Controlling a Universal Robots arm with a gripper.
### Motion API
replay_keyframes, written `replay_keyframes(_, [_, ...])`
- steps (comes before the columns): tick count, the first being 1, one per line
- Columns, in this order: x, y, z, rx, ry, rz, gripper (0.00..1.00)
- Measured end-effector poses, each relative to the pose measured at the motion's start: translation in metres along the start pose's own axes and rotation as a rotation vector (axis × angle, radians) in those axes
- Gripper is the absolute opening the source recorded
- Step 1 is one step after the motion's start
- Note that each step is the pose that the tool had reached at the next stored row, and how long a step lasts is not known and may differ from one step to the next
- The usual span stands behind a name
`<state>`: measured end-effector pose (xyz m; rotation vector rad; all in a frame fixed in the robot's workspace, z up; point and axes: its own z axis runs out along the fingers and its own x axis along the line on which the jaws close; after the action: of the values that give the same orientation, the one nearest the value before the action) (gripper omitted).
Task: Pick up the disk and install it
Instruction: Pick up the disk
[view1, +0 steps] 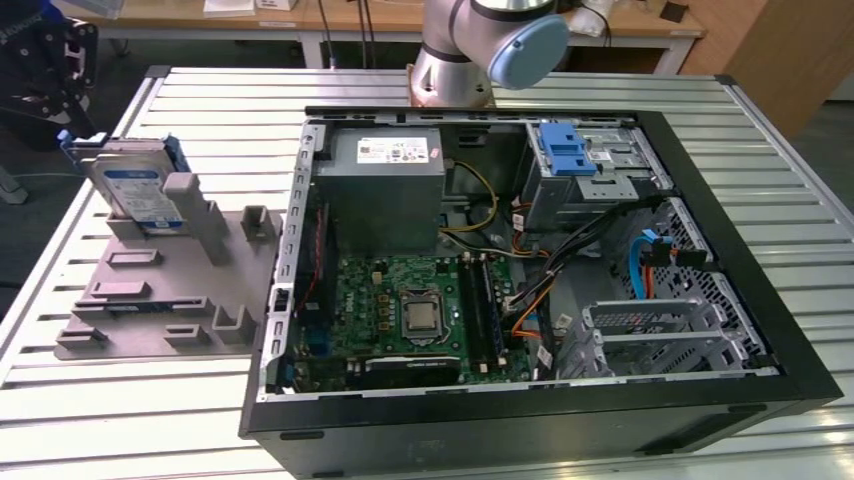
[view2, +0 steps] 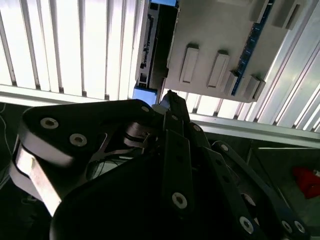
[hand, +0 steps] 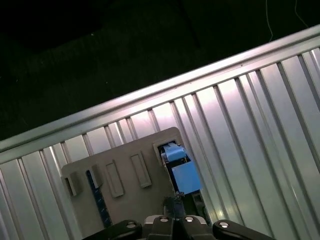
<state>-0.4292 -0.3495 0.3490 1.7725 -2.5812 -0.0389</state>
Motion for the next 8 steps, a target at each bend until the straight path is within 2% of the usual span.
replay_keyframes(2, [-0.0005,0.0008,0.0003,0.0003,0.0002,-0.013,0.11])
replay_keyframes(8, [-0.0005,0.0008,0.0014,-0.0005,0.0032,-0.122,0.11])
